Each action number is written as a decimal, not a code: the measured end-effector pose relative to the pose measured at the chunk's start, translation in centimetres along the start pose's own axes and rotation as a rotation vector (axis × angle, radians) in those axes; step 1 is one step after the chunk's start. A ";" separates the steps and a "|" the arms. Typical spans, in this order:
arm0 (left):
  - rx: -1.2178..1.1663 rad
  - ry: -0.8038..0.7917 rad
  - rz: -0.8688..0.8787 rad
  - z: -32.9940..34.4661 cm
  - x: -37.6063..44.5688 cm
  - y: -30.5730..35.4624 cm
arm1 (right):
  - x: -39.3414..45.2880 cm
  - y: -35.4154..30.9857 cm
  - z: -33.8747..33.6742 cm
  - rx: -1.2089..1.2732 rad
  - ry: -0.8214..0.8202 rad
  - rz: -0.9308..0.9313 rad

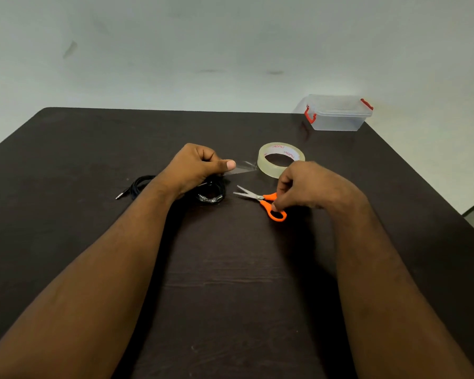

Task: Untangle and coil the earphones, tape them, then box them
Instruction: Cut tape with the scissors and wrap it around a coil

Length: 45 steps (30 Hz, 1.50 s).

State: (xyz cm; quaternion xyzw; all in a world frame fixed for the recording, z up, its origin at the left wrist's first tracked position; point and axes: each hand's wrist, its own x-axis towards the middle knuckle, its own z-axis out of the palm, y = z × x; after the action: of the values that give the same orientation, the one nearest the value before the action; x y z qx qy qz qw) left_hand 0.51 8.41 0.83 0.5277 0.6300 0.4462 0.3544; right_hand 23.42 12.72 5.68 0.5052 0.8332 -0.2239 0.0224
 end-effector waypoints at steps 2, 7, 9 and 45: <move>-0.029 -0.026 -0.011 0.0 -0.2 0.1 | 0.0 -0.7 0.2 -0.058 -0.021 0.003; -0.145 -0.066 -0.033 0.0 -0.3 0.3 | -0.1 -1.3 0.4 -0.070 -0.038 0.028; -0.184 -0.070 -0.043 -0.1 -0.3 0.4 | -0.1 -1.2 0.3 -0.028 -0.032 0.019; -0.736 -0.215 -0.154 0.5 0.2 2.1 | 1.4 1.0 3.3 1.146 -0.521 -0.272</move>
State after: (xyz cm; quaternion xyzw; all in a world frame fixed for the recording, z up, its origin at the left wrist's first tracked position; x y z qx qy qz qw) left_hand 1.67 8.75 2.59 0.3601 0.4250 0.5567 0.6162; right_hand 22.98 12.99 1.95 0.2559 0.6053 -0.7497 -0.0781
